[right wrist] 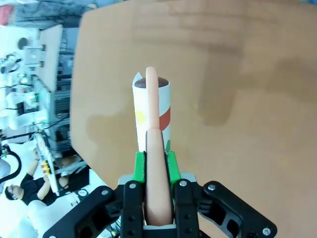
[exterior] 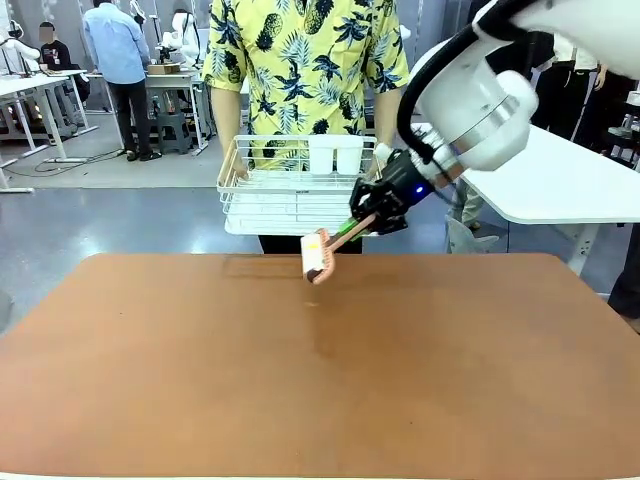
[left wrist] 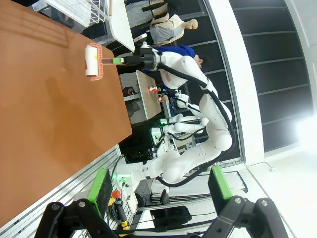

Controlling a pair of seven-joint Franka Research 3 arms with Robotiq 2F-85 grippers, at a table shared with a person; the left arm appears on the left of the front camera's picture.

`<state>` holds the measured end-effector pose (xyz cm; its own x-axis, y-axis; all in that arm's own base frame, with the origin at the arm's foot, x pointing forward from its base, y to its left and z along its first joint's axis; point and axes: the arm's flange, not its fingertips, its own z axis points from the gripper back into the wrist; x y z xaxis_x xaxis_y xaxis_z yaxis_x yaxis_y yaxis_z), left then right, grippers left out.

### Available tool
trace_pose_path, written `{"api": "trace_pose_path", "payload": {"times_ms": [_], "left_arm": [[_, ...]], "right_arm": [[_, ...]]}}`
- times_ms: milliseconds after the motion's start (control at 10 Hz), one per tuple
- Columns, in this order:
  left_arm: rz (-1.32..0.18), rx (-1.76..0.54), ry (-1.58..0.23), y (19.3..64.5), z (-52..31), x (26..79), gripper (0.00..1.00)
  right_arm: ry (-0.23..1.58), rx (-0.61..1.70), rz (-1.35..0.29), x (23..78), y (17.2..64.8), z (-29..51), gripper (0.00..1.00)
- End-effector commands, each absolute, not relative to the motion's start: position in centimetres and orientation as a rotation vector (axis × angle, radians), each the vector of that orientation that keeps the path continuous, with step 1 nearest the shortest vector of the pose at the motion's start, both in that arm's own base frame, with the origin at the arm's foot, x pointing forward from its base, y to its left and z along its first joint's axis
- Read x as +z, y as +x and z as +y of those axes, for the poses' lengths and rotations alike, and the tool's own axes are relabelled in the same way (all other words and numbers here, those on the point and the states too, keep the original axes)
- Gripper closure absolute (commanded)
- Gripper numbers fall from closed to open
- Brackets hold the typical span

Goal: Clean the table.
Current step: Clean the table with the Lint Roller when the human lifts the Dish drying rack.

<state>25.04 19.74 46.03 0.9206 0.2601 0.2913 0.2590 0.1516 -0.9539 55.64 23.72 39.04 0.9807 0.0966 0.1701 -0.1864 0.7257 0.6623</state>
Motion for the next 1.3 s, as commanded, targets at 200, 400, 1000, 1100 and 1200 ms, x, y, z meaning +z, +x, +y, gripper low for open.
{"api": "trace_pose_path", "payload": {"times_ms": [200, 400, 1000, 1100, 1200], "left_arm": [[-0.448, -0.011, -1.450, 24.8, 19.9, 46.2, 0.00], [-0.448, -0.011, -1.450, 24.8, 19.9, 46.2, 0.00], [-0.448, -0.011, -1.450, 24.8, 19.9, 46.2, 0.00], [-0.448, -0.011, -1.450, 24.8, 19.9, 46.2, 0.00], [-0.448, -0.011, -1.450, 24.8, 19.9, 46.2, 0.00]], "right_arm": [[0.450, 0.176, -0.051, 47.2, 52.0, 17.5, 0.79], [0.338, 0.183, -0.074, 48.0, 51.2, 14.0, 0.79], [0.106, 0.009, -0.151, 48.0, 49.1, 4.2, 0.79], [0.132, 0.021, -0.164, 47.6, 49.1, 4.0, 0.79], [0.119, 0.053, -0.129, 48.5, 50.4, 4.1, 0.79]]}}
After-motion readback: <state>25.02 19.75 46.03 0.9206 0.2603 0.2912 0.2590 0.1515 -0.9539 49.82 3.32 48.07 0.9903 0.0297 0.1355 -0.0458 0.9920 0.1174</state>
